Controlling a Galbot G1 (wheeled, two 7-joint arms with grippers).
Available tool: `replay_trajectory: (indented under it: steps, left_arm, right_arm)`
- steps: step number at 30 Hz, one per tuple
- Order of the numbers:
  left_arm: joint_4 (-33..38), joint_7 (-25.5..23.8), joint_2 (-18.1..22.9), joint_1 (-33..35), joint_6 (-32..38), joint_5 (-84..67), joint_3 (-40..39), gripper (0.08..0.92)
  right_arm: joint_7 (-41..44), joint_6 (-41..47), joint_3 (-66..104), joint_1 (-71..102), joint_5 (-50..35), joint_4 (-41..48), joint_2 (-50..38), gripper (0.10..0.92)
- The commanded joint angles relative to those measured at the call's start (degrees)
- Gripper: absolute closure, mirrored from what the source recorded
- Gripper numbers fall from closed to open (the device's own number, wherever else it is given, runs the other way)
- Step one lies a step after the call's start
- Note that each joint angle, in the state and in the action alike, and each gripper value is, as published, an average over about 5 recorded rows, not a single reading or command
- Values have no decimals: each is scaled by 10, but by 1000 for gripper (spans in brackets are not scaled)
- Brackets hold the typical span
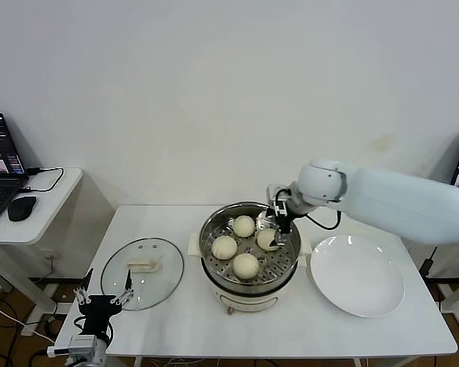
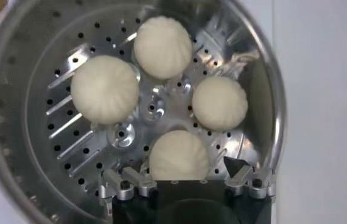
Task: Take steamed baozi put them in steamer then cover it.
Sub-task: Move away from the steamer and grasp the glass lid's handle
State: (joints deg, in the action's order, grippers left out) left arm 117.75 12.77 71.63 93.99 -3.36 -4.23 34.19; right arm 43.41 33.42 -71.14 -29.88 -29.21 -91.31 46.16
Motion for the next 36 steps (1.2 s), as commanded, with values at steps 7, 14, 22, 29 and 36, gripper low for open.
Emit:
replay_trajectory:
  steps: [7, 14, 22, 29, 36]
  left_arm:
    - [-12, -13, -4, -8, 15, -1, -4, 177]
    - [-14, -12, 4, -10, 25, 0, -17, 177]
    - [-27, -11, 18, -13, 43, 9, -41, 177]
    - [-44, -4, 13, -24, 51, 104, -56, 177]
    - [-111, 6, -65, -48, 54, 423, -23, 177]
  right_arm:
    - [-392, -150, 529, 549, -112, -204, -255, 203]
    - [-429, -310, 959, 1009, 13, -209, -126, 203]
    - [-343, -426, 1179, 1128, 133, -167, 151, 203]
    - [-296, -409, 1300, 1185, 144, -178, 282, 203]
    - [-329, -392, 1343, 1225, 175, -182, 317, 203]
